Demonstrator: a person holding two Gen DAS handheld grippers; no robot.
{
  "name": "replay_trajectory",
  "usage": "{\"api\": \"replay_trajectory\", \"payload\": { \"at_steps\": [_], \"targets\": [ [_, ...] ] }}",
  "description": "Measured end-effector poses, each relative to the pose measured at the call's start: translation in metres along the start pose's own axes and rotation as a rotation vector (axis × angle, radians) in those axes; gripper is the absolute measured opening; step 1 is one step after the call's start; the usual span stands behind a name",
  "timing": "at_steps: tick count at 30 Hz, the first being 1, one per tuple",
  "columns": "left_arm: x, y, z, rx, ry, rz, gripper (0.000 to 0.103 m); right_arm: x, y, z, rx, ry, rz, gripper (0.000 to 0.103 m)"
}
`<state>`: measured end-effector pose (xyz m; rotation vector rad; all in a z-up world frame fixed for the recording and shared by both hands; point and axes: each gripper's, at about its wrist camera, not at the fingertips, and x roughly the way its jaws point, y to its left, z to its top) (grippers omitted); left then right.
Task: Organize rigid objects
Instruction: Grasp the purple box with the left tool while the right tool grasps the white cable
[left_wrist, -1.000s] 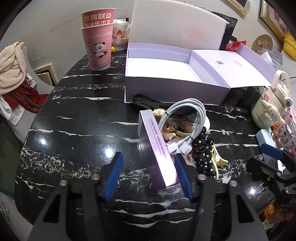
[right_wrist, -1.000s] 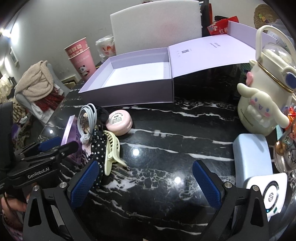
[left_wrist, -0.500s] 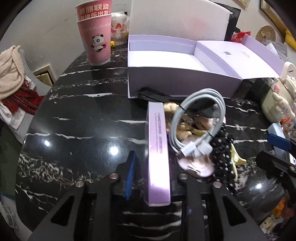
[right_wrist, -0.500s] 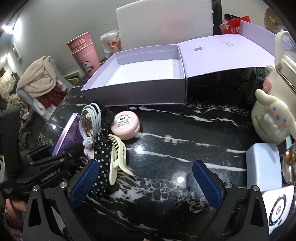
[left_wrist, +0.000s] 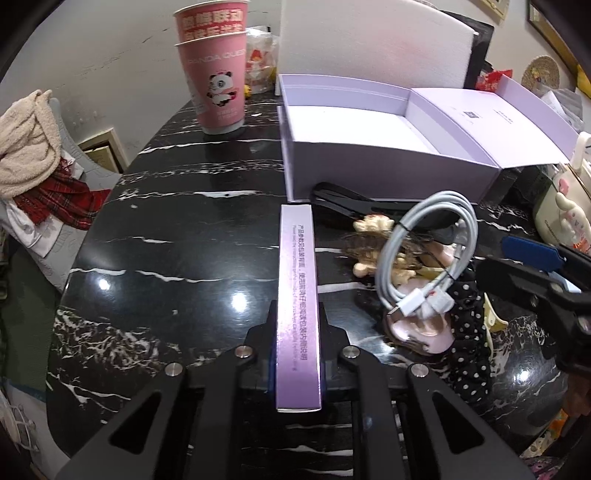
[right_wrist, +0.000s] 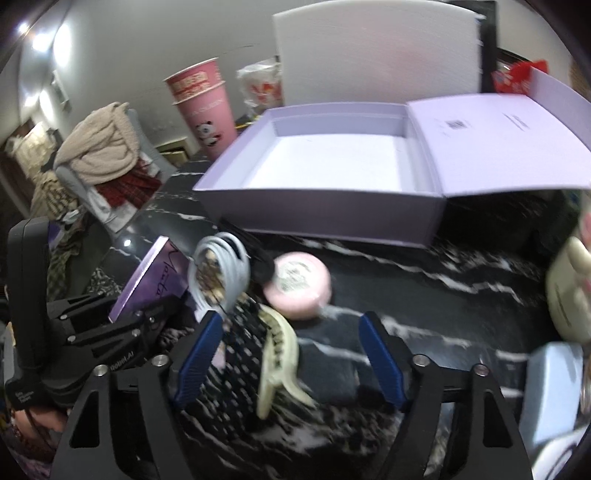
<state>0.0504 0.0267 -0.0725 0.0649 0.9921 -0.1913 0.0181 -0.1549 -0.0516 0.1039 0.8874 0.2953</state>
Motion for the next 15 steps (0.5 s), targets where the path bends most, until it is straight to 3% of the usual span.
{"api": "replay_trajectory", "payload": {
  "at_steps": [4, 9, 11, 15],
  "targets": [
    [0.0, 0.007, 0.001, -0.026, 0.006, 0.005, 0.015, 0.009, 0.011, 0.01, -0.046, -0.017, 0.021, 0.054],
    [0.0, 0.013, 0.001, -0.044, 0.005, 0.011, 0.015, 0.017, 0.021, 0.018, -0.103, -0.036, 0.024, 0.042],
    [0.0, 0.014, 0.001, -0.048, 0.006, 0.012, 0.015, 0.02, 0.022, 0.02, -0.115, -0.035, 0.021, 0.029],
    [-0.003, 0.015, 0.002, -0.049, -0.003, 0.015, 0.015, 0.022, 0.024, 0.02, -0.133, -0.038, 0.015, 0.017]
  ]
}}
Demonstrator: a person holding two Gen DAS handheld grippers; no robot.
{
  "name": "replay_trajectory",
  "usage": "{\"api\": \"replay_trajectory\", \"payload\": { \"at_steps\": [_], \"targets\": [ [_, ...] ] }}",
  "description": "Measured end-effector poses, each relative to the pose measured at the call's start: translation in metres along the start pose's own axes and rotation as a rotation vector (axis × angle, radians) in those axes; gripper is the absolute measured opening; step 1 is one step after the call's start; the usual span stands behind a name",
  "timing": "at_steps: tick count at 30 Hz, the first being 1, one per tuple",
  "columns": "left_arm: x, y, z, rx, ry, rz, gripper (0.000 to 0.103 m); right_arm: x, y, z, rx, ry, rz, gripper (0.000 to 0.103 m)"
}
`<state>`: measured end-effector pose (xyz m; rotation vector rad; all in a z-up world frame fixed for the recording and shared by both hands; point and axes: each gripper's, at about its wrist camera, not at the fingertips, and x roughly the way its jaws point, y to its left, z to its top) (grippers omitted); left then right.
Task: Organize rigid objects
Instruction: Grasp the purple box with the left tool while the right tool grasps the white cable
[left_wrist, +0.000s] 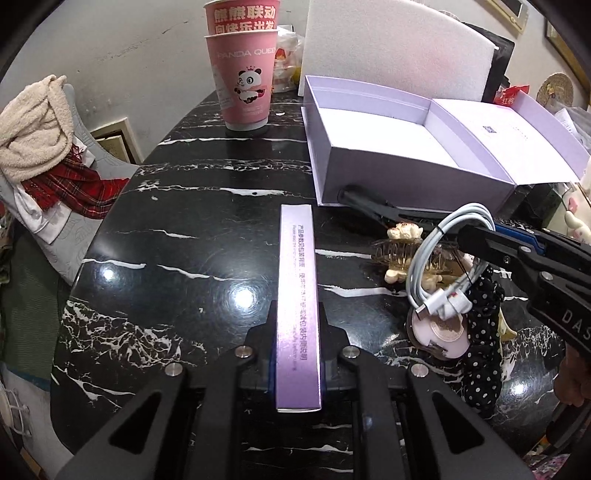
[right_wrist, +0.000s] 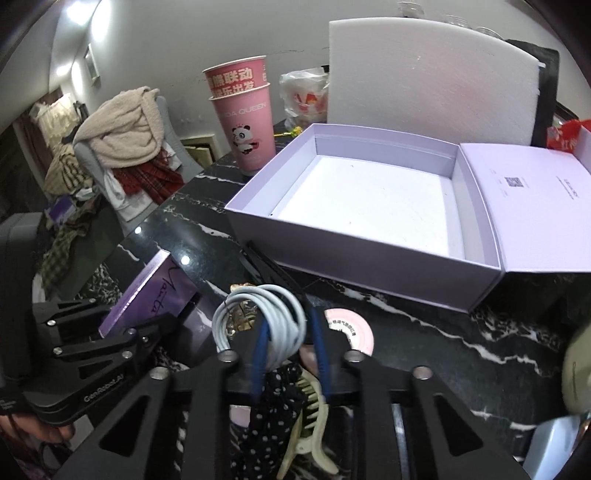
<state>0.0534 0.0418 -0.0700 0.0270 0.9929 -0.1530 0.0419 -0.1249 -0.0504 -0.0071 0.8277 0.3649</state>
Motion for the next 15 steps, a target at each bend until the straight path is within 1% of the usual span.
{"api": "replay_trajectory", "payload": {
  "at_steps": [6, 15],
  "targets": [
    [-0.01, -0.001, 0.003, 0.01, -0.03, 0.0, 0.015, -0.014, -0.001, 0.001, 0.016, -0.052, 0.029, 0.015],
    [-0.028, -0.013, 0.007, 0.045, -0.079, -0.015, 0.015, -0.037, -0.001, -0.002, 0.017, -0.098, 0.003, 0.015]
  ]
}}
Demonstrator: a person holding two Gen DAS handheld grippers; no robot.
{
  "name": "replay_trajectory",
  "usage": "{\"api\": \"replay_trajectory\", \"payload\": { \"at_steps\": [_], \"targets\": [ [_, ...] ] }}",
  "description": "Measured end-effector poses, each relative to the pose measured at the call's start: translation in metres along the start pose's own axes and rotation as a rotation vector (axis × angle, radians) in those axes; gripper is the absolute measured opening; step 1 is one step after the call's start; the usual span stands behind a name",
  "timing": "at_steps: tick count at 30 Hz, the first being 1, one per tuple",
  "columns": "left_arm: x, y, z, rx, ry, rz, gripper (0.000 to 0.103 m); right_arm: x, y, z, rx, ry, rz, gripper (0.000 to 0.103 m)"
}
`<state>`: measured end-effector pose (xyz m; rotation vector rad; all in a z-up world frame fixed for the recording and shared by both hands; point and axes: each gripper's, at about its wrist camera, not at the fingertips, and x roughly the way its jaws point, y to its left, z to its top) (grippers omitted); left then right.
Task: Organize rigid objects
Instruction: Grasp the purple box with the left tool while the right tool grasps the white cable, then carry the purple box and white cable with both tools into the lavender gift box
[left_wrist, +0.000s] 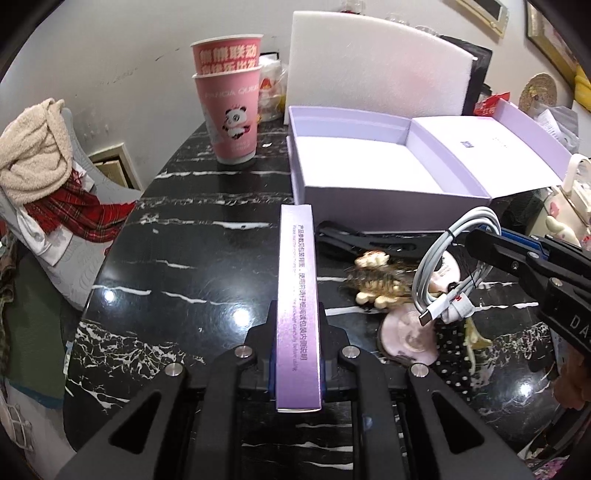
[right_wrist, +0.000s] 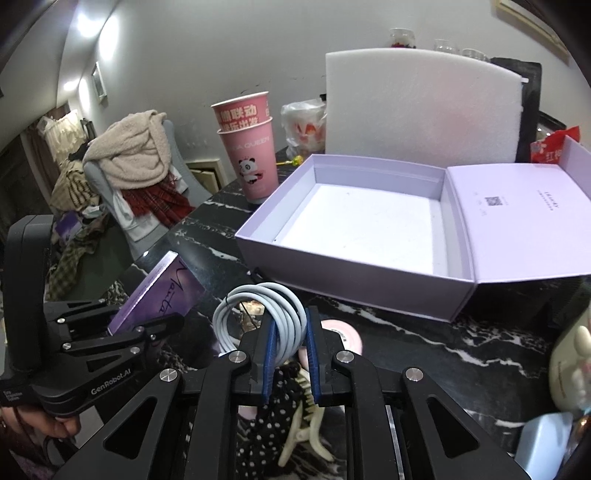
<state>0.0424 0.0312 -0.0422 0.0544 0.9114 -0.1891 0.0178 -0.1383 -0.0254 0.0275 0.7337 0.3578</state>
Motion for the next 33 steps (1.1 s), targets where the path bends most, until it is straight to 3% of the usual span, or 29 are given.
{"api": "replay_trajectory", "payload": {
  "at_steps": [20, 33],
  "targets": [
    [-0.013, -0.076, 0.006, 0.173, -0.025, -0.176, 0.015, -0.056, -0.039, -0.033, 0.122, -0.032, -0.144, 0.015],
    [-0.025, -0.107, 0.018, 0.265, -0.065, -0.213, 0.015, -0.078, -0.052, -0.034, 0.149, -0.066, -0.185, 0.015]
  ]
}}
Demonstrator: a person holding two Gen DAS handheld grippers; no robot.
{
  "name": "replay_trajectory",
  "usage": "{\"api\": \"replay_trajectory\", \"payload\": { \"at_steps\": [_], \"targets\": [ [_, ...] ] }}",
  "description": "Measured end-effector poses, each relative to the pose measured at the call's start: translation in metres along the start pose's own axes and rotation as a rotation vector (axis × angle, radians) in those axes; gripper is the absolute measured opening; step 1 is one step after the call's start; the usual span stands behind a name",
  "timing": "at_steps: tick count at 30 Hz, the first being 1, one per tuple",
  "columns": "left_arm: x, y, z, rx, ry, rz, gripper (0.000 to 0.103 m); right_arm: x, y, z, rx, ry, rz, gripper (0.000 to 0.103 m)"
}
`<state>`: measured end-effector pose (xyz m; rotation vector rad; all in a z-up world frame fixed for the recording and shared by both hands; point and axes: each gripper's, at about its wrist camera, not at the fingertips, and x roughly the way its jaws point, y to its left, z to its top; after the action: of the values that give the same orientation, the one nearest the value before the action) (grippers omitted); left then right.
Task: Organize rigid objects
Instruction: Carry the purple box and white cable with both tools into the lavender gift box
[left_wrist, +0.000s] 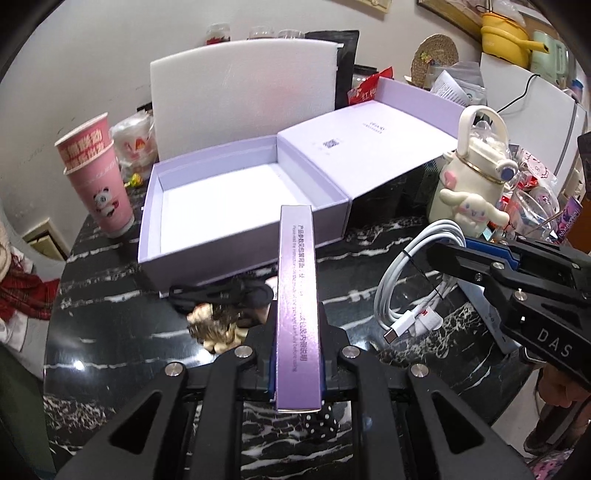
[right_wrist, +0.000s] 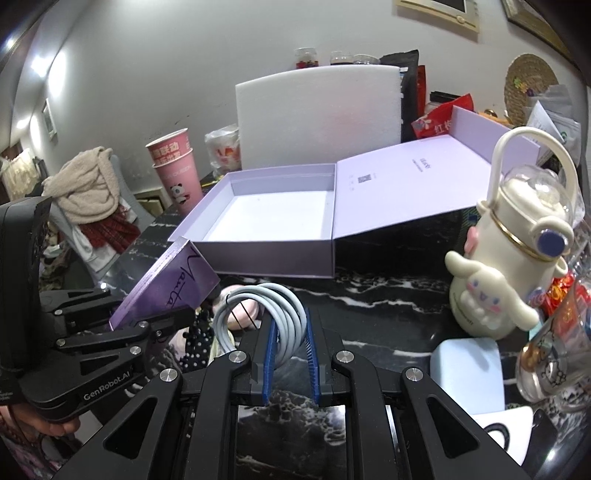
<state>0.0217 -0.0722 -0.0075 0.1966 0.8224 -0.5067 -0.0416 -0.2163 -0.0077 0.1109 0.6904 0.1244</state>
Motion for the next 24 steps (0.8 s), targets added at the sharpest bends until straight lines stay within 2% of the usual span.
{"api": "replay_trajectory", "payload": {
  "at_steps": [11, 24],
  "targets": [
    [0.003, 0.007, 0.024, -0.003, -0.031, -0.014, 0.015, 0.002, -0.004, 0.026, -0.043, -0.036, -0.013, 0.015],
    [0.017, 0.025, 0.048, -0.011, -0.041, -0.012, 0.015, 0.028, 0.0, 0.059, -0.096, -0.025, -0.008, 0.015]
  ]
}}
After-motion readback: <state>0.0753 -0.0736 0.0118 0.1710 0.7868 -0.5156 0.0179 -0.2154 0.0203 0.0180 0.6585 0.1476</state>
